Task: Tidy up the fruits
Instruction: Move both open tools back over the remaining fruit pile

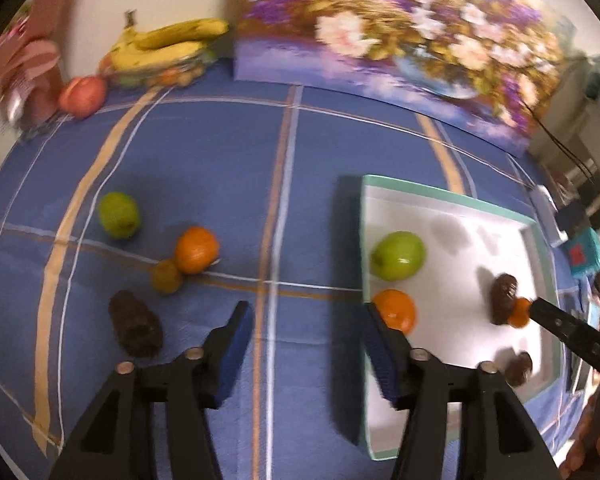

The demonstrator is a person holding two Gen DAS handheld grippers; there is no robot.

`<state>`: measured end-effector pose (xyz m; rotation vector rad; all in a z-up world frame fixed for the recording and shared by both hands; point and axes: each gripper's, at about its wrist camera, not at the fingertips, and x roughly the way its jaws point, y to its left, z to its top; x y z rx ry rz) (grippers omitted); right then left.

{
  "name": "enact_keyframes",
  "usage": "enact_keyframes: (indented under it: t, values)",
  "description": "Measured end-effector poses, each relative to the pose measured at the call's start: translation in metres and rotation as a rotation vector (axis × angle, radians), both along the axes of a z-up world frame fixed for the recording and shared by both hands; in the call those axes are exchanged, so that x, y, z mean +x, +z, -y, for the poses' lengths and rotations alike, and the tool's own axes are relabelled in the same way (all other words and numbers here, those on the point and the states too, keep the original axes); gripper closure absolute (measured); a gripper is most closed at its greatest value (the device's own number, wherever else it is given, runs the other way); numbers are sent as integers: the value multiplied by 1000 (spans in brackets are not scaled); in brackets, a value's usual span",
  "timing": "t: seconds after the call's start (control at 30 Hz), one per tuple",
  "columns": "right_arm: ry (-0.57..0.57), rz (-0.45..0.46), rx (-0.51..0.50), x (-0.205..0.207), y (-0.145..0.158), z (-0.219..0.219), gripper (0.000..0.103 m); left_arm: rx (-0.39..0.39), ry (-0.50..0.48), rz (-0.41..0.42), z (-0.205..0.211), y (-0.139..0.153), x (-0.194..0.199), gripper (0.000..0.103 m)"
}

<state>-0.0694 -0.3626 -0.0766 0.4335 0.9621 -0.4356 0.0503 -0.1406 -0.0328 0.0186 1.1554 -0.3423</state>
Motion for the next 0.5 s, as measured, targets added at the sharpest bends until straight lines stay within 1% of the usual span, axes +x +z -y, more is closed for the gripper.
enact_keyframes:
  t: [0.07, 0.13, 0.2, 0.23, 0.3, 0.33, 0.37, 0.5]
  values:
    - [2, 4, -11, 0, 1, -1, 33, 15, 52, -2, -9, -3, 4, 19]
    - [4, 11, -15, 1, 1, -2, 29, 24, 80, -3, -14, -6, 6, 14]
    - [7, 16, -16, 1, 1, -3, 29, 31, 104, 0, -20, -8, 8, 4]
    - [9, 20, -17, 1, 1, -3, 28, 35, 116, 5, -23, -8, 8, 2]
    - [11, 29, -26, 1, 2, -5, 19, 36, 130, 25, -27, -7, 8, 0]
    - [15, 35, -34, 2, 3, -6, 12, 37, 133, 34, -28, -6, 7, 0]
    - [20, 40, -45, 2, 4, -7, 11, 38, 137, 45, -29, -4, 7, 0]
    - [21, 67, -94, 2, 8, -11, 10, 34, 142, 68, -33, 0, 10, 0]
